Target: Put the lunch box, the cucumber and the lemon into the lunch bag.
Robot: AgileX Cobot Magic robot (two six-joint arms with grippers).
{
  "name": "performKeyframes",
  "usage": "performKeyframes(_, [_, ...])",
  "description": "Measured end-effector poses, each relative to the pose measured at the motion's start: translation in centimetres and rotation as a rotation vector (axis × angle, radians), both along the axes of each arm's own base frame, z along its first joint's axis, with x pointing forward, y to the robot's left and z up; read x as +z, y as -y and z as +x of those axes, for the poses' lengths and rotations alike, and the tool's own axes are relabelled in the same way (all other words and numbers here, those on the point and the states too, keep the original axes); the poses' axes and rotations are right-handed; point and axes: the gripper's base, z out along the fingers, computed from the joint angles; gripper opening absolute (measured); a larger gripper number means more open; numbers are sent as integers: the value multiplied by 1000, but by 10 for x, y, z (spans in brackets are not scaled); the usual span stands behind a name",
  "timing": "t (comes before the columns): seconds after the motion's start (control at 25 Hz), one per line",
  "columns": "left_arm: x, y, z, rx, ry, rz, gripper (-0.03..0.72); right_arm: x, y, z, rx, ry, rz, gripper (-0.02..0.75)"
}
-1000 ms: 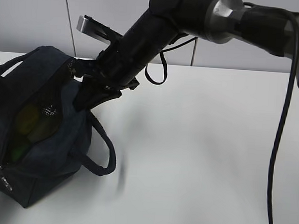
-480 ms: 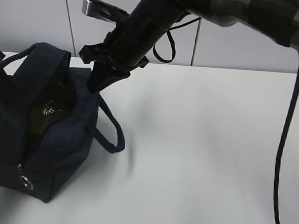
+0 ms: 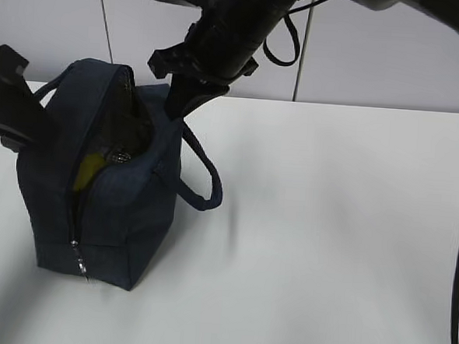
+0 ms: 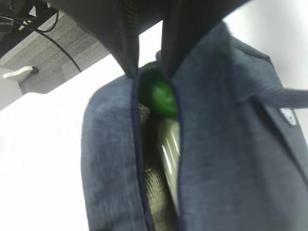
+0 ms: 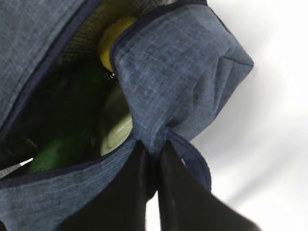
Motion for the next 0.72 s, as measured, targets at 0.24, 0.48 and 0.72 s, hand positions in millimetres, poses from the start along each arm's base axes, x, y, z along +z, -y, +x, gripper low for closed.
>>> performKeyframes(0.24, [2, 29, -5, -69, 47, -22, 90, 17, 9, -3, -19, 48, -26, 15])
performKeyframes(0.48, [3, 34, -6, -75, 55, -33, 53, 23, 14, -4, -34, 78, -67, 15])
performKeyframes(0.72, [3, 34, -6, -75, 56, -34, 49, 16, 24, -3, -55, 80, -137, 15])
